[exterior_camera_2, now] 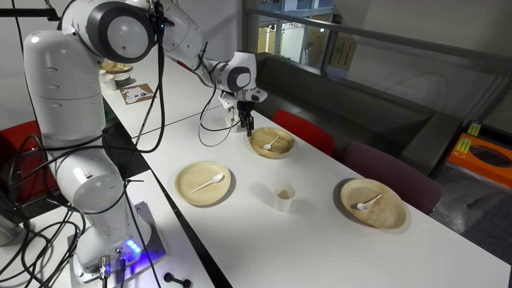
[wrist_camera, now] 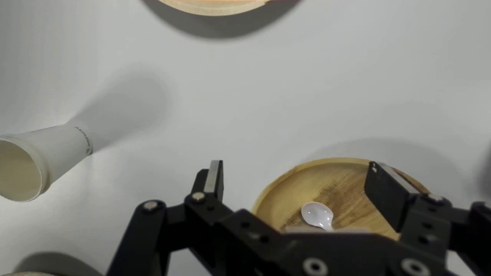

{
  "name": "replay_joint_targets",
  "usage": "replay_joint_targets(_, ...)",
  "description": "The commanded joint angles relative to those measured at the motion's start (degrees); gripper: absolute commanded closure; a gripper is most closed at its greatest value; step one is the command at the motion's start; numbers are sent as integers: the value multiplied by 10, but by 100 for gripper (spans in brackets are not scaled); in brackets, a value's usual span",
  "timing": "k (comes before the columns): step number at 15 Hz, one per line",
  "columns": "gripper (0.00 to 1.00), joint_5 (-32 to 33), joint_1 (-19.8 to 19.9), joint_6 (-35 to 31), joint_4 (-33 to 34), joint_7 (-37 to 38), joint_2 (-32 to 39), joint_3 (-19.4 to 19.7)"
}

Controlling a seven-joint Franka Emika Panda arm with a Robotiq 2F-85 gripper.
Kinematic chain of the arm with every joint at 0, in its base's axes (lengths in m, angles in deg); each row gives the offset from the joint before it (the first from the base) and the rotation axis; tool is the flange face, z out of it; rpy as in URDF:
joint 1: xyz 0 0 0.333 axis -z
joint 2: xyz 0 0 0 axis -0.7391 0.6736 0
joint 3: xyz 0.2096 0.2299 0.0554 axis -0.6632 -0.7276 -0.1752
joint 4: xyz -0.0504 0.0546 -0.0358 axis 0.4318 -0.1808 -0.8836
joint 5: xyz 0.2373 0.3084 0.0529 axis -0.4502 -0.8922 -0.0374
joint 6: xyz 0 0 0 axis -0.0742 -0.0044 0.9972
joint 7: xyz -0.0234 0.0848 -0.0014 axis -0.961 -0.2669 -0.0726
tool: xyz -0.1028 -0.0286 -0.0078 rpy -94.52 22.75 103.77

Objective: Move the middle cup to the right, then put the right and left cups in the middle cup

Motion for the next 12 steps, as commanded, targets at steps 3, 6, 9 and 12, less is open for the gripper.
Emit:
replay_joint_targets(3, 0, -9, 0, 19, 20, -21, 1, -8)
replay_joint_targets(6, 0, -9, 1, 28, 28, -31, 2, -8)
replay_joint_targets(9, 0, -3, 0, 27, 33, -15, 12, -4)
replay_joint_targets(12, 0, -18, -8, 41, 74, -4, 50, -12)
